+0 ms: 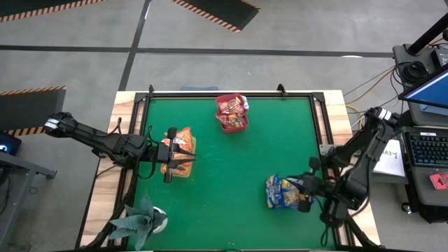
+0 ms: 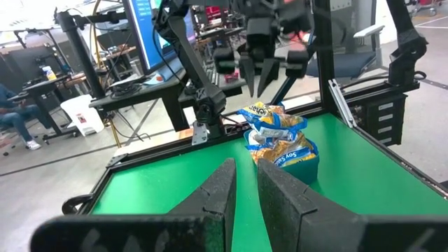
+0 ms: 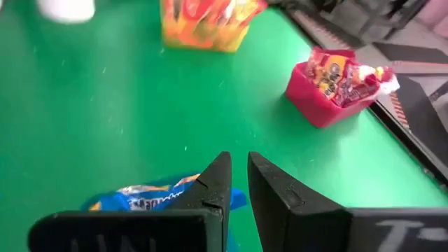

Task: Sort Maruchan noodles
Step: Put the blue noodle pack into the blue bin

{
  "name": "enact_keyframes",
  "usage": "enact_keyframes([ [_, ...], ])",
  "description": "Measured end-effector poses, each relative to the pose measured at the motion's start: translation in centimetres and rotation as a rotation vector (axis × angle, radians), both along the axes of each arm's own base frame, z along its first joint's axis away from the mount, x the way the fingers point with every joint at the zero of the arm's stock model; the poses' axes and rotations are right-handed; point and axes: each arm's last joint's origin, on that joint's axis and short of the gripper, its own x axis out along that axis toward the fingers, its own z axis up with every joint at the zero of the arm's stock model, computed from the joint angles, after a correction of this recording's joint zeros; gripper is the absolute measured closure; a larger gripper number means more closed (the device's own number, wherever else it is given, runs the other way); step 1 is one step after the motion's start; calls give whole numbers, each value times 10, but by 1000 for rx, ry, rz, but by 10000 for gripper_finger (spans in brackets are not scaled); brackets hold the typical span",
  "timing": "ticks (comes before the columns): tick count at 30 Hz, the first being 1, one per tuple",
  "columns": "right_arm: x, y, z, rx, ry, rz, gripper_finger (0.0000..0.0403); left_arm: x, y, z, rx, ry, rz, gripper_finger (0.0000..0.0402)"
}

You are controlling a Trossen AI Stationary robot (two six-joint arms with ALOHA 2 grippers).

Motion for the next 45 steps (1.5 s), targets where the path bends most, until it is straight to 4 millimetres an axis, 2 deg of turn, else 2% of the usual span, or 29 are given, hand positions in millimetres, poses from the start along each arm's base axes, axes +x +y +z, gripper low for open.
enact_keyframes([
  [3,-11,1,-28,31,-103,-44,365,0,0,1,-2,-6,0,359],
  [9,-13,0,-84,131,-187,-59,365,0,0,2,-5,-15,0,359],
  [16,-21,-13,-123,201,-238,-132,365,0,0,2,-5,-15,0,359],
  [20,-20,-13,-125,185,-236,-128,365,0,0,1,-4,-13,0,359],
  [28,-12,2,-86,176,-223,-71,365,0,0,1,-3,-8,0,359],
  [31,-7,10,-80,174,-223,-54,365,0,0,1,-3,-8,0,359],
  [35,-4,16,-95,173,-192,-51,365,0,0,1,-3,-8,0,359],
  [41,-1,24,-132,122,-164,-106,365,0,0,1,-10,-7,1,359],
  [45,0,27,-134,107,-145,-108,365,0,0,1,-10,-6,1,359],
])
